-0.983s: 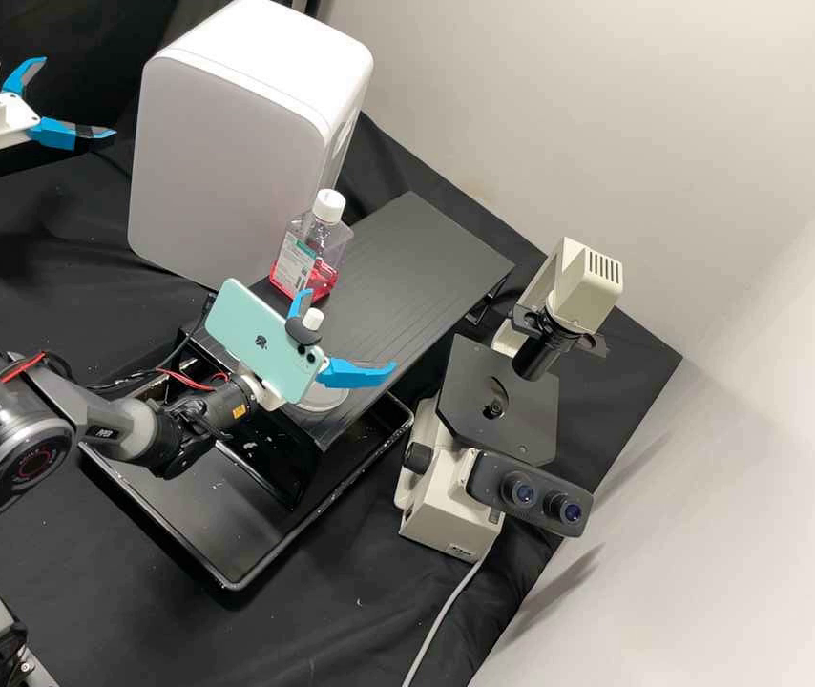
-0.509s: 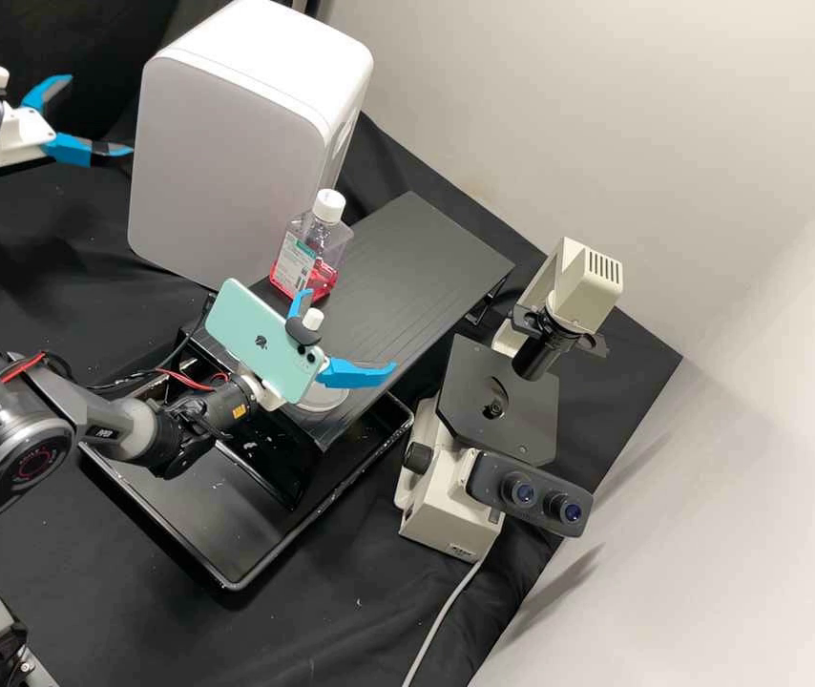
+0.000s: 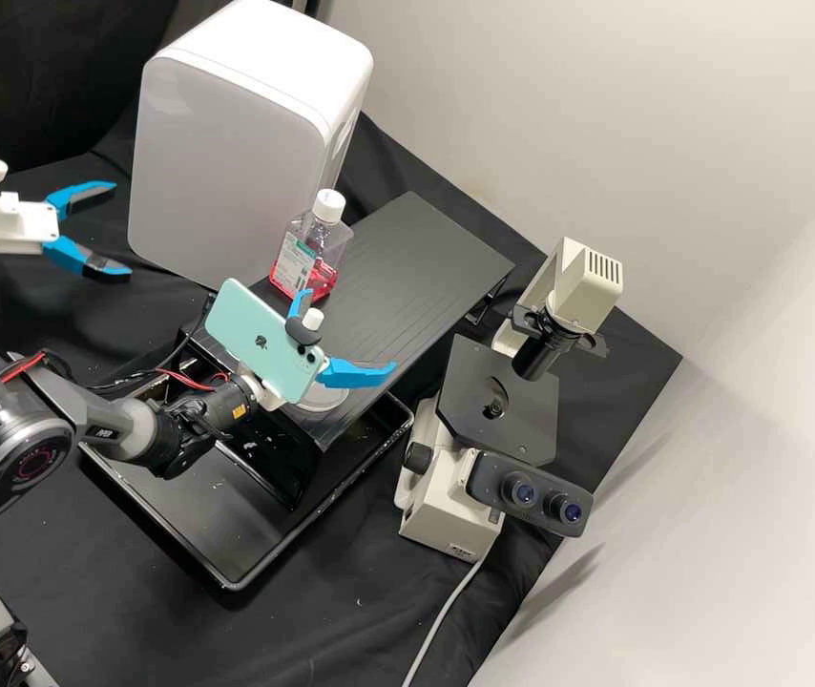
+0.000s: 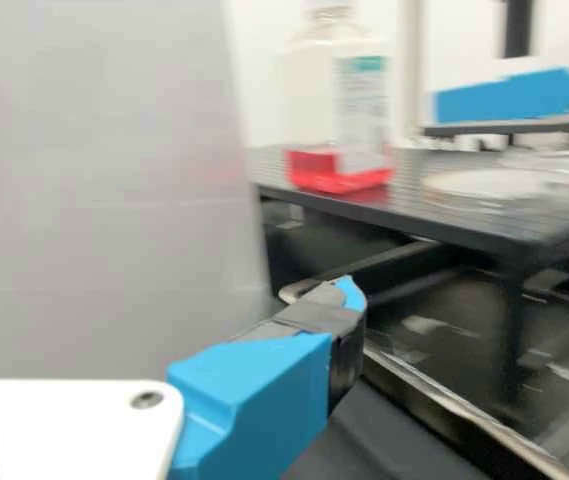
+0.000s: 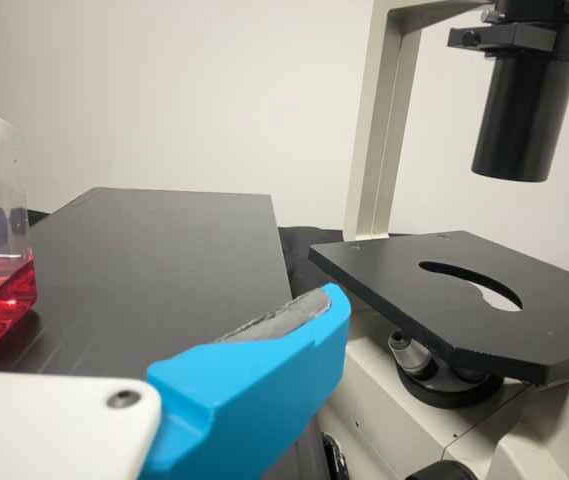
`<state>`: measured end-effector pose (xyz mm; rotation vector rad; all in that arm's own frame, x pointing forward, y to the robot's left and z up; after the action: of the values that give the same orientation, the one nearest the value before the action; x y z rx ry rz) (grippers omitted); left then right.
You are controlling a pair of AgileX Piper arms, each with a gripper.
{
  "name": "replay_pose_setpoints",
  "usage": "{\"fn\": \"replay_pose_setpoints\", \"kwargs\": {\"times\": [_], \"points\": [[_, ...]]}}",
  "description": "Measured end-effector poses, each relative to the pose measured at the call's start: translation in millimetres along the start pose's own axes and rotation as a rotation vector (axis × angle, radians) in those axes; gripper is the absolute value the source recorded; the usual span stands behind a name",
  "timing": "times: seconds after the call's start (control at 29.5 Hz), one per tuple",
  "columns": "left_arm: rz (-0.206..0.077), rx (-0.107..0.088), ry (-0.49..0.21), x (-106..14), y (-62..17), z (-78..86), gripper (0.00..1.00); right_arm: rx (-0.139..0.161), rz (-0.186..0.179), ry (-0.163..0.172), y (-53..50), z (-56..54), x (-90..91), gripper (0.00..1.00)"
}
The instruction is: Place the lid on the petri dish
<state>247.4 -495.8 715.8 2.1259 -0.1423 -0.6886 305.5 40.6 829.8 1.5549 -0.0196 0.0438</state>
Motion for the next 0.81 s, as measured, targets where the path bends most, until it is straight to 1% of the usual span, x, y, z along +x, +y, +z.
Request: {"fn": "replay_pose_setpoints", "kwargs": {"times": [0.03, 0.14, 0.2, 0.27, 0.34, 0.41, 0.51, 0.54, 0.68, 0.71, 0.75, 0.81], "points": [[-0.006, 0.002, -0.016, -1.4, -1.9, 3.3, 1.00, 0.000, 0.000, 0.000, 0.0, 0.0, 0.0, 1.00], [-0.041, 0.007, -0.057, -6.2, -8.8, 11.4, 1.00, 0.000, 0.000, 0.000, 0.0, 0.0, 0.0, 1.00], [-0.053, 0.009, -0.070, -8.1, -11.2, 14.1, 1.00, 0.000, 0.000, 0.000, 0.0, 0.0, 0.0, 1.00], [-0.062, 0.006, -0.074, -9.9, -13.2, 15.4, 1.00, 0.000, 0.000, 0.000, 0.0, 0.0, 0.0, 1.00], [-0.069, -0.003, -0.077, -11.2, -14.6, 16.5, 1.00, 0.000, 0.000, 0.000, 0.0, 0.0, 0.0, 1.00], [-0.078, -0.017, -0.080, -12.9, -16.3, 17.5, 1.00, 0.000, 0.000, 0.000, 0.0, 0.0, 0.0, 1.00], [-0.090, -0.015, -0.095, -16.0, -18.5, 20.4, 1.00, 0.000, 0.000, 0.000, 0.0, 0.0, 0.0, 1.00], [-0.098, -0.013, -0.109, -17.0, -19.8, 22.5, 1.00, 0.000, 0.000, 0.000, 0.0, 0.0, 0.0, 1.00], [-0.113, -0.003, -0.158, -19.1, -21.6, 29.4, 1.00, 0.000, 0.000, 0.000, 0.0, 0.0, 0.0, 1.00], [-0.115, -0.005, -0.167, -19.1, -22.0, 31.0, 1.00, 0.000, 0.000, 0.000, 0.0, 0.0, 0.0, 1.00], [-0.119, -0.013, -0.179, -19.1, -22.5, 33.9, 1.00, 0.000, 0.000, 0.000, 0.0, 0.0, 0.0, 1.00], [-0.125, -0.017, -0.192, -18.6, -24.8, 36.5, 1.00, 0.000, 0.000, 0.000, 0.0, 0.0, 0.0, 1.00]]}}
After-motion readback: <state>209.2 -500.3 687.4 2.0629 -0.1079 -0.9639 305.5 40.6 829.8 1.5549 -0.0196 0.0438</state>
